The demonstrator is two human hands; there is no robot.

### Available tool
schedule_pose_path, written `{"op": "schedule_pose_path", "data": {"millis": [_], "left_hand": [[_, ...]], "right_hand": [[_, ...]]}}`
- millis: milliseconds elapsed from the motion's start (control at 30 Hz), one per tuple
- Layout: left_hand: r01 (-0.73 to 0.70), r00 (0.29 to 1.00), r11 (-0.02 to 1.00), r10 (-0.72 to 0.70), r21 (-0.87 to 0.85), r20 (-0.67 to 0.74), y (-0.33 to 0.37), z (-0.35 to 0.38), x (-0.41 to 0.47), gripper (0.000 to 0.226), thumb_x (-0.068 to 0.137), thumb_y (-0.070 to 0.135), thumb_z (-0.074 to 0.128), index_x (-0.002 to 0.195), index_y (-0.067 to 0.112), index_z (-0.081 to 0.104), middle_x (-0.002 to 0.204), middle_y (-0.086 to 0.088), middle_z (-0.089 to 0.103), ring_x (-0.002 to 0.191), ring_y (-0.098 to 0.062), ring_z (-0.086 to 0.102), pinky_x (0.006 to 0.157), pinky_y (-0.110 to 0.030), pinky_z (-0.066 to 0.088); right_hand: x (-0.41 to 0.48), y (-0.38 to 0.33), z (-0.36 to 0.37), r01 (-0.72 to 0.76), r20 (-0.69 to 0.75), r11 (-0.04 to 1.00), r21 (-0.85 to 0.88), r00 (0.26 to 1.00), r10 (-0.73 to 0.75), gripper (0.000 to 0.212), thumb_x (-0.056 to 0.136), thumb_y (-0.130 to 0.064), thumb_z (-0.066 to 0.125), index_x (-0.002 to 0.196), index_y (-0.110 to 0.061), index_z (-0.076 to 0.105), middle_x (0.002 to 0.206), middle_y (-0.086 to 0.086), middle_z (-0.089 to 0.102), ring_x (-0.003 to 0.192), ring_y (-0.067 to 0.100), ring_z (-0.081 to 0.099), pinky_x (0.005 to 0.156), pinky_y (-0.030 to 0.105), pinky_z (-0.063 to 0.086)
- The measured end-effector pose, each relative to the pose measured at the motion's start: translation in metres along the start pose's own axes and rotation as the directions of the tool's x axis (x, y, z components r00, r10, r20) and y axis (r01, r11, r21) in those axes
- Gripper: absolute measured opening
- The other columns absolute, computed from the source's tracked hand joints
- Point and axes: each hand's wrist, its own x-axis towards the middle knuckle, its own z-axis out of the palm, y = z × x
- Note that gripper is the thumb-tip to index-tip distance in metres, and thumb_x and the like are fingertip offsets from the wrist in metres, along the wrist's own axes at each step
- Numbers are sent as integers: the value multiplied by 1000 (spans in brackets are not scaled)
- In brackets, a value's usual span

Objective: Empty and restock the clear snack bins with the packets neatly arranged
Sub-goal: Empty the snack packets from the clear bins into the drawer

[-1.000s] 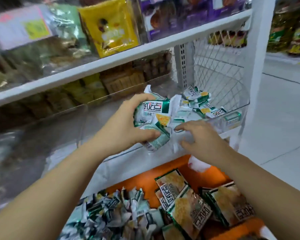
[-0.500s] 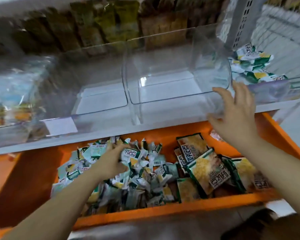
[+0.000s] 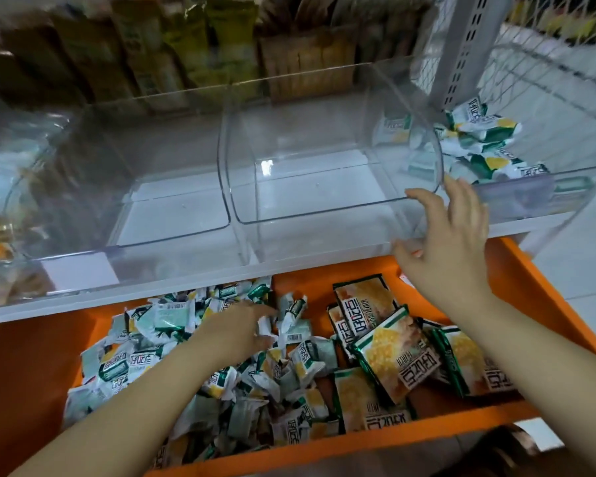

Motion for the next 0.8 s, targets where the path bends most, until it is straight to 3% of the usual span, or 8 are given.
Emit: {"op": "schedule_pose_path", "data": {"millis": [100,200,300,433,533,600,667,800], "left_hand": [[-188,977,980,180,-71,-112,48,-38,-9,50,93,45,55,140,37,41,137,9,49,117,-10,52,96,-33,47],[-360,911,918,309,-165,-272,101,-79,-19,41,91,39,59,131,35,51,125,13,58,107,-4,57,94,-33,50],[-499,809,851,388,-167,-442,149,-113,-22,31,92,31,59,123,33,57,111,18,61,95,1,59,89,-31,51],[-602,686,793,454,-93,-569,201,-147,-9,25,92,25,59,117,30,61,106,15,63,92,0,59,85,-27,50],[-649,624,761,516,-21,-587,237,-166,12,24,92,23,59,115,27,63,105,14,62,95,-3,58,83,-21,46],[-669,633,742,544,-37,-551,260,-177,33,24,91,20,60,115,23,64,101,13,61,93,-5,59,80,-17,43],[-652,692,754,547,-81,-472,282,-185,58,26,91,21,61,117,20,64,101,10,60,89,-9,59,79,-20,43],[-561,794,828,528,-27,-301,313,-185,115,33,93,25,59,125,22,59,118,1,59,95,-8,53,81,-17,37]], "right_hand": [[7,5,-21,29,141,999,14,990,-31,59,78,-24,71,133,-20,51,149,16,32,141,31,17,115,50,14],[19,17,-53,8,225,988,152,973,-43,51,82,-20,69,131,-25,55,144,3,43,135,21,34,110,32,24],[25,34,-81,-30,239,974,225,971,-26,43,85,-15,65,127,-24,58,131,-6,56,112,11,52,90,16,31],[29,63,-105,-90,190,969,231,981,45,37,85,-19,67,122,-22,62,125,-6,61,119,11,52,87,13,31],[33,87,-123,-159,131,957,242,983,130,36,84,-14,67,119,-21,64,115,-10,60,109,3,50,78,1,28],[35,106,-132,-238,93,935,262,971,221,35,84,-15,67,119,-23,65,114,-5,62,107,9,53,73,7,29],[38,126,-137,-303,67,913,273,953,296,36,84,-15,67,120,-21,65,121,4,63,113,17,55,73,13,28],[38,154,-139,-370,98,888,273,929,358,41,87,-16,66,127,-23,59,132,4,55,121,19,50,79,14,28]]}}
